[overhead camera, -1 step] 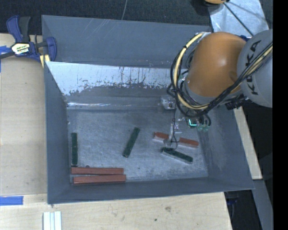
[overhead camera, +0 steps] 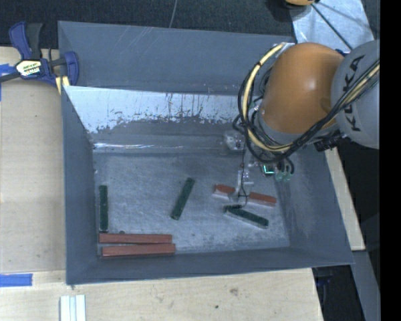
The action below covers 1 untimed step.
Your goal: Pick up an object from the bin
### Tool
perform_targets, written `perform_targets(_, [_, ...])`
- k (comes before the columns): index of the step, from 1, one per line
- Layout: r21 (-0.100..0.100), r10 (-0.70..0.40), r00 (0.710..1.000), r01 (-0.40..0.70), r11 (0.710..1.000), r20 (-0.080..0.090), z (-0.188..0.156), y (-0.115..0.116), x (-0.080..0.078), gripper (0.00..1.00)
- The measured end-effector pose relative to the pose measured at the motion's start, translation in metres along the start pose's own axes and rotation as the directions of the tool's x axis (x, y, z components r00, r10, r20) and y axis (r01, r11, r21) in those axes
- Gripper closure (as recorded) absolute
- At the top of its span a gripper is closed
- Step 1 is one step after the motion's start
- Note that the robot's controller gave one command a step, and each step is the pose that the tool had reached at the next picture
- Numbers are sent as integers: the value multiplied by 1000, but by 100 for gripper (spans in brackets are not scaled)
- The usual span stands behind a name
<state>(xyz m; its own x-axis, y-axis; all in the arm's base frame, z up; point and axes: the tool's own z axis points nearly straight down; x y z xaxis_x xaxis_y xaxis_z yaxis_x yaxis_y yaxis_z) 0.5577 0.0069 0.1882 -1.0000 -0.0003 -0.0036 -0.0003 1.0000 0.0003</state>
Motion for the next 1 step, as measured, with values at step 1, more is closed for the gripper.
perform_targets(1, [0,-63,998,63,998,6,42,-24,7,0])
